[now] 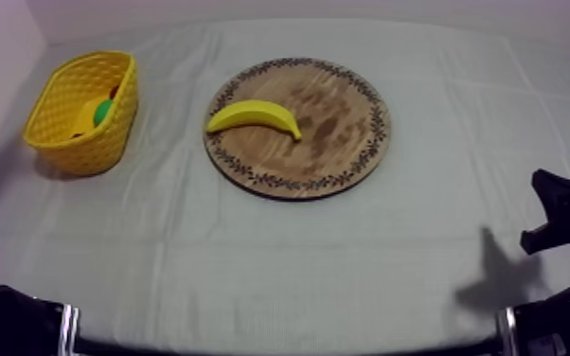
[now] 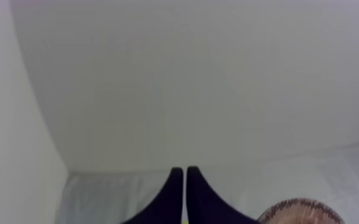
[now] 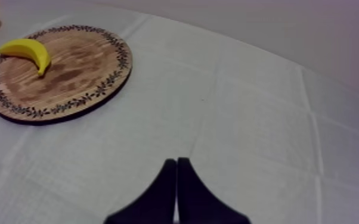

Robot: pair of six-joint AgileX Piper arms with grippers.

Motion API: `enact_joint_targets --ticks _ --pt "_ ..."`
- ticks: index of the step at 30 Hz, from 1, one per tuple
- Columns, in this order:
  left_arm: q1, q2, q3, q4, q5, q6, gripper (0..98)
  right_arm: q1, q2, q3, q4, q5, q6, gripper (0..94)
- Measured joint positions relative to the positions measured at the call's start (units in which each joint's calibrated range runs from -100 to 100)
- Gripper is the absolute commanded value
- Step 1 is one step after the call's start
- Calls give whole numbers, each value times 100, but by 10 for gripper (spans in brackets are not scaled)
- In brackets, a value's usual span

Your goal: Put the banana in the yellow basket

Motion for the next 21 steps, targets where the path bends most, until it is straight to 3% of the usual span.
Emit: enact_joint_targets --ticks 8,14,21 --pt "450 908 -1366 -6 417 -374 0 0 0 0 0 0 0 3" --pt "880 1261 -1487 -30 719 -644 0 0 0 0 0 0 0 3" --pt "1440 1593 -1224 -149 948 -632 0 0 0 0 0 0 0 3"
